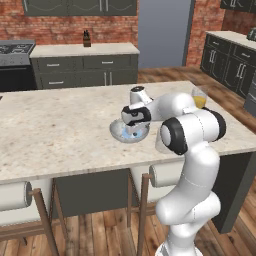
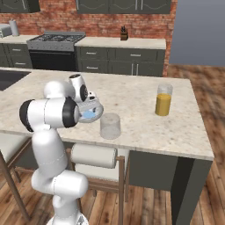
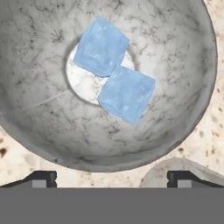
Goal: There are two ice cubes in the ice bowl. Place both ice cubes in the glass cup.
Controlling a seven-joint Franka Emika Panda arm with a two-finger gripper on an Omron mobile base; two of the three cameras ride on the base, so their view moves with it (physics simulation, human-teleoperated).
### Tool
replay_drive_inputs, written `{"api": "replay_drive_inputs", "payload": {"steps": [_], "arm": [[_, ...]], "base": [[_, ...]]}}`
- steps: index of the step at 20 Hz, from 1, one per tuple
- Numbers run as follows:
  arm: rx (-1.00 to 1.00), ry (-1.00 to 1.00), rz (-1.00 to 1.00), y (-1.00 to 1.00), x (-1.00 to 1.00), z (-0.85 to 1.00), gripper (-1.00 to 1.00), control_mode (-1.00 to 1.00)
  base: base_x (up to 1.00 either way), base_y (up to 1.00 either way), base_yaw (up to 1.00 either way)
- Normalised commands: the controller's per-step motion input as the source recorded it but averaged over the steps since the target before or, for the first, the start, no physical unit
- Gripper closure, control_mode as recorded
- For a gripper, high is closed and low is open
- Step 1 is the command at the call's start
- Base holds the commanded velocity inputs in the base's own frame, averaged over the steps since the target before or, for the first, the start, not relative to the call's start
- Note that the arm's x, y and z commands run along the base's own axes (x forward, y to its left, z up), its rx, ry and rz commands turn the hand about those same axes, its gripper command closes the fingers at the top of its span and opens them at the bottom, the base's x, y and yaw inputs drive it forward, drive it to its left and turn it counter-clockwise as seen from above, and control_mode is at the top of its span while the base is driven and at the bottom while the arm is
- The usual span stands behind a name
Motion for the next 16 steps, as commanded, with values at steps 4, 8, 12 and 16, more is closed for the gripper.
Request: {"api": "replay_drive_inputs", "payload": {"steps": [4, 8, 12, 16], "arm": [[-0.03, 0.0, 0.0, 0.0, 0.26, -0.28, -1.0, -1.0], [-0.03, 0.0, 0.0, 0.0, 0.24, -0.29, -1.0, -1.0], [-0.02, 0.0, 0.0, 0.0, 0.22, -0.24, -1.0, -1.0], [-0.01, 0.0, 0.0, 0.0, 0.31, -0.21, -1.0, -1.0]], "base": [[0.0, 0.0, 0.0], [0.0, 0.0, 0.0], [0.0, 0.0, 0.0], [0.0, 0.0, 0.0]]}}
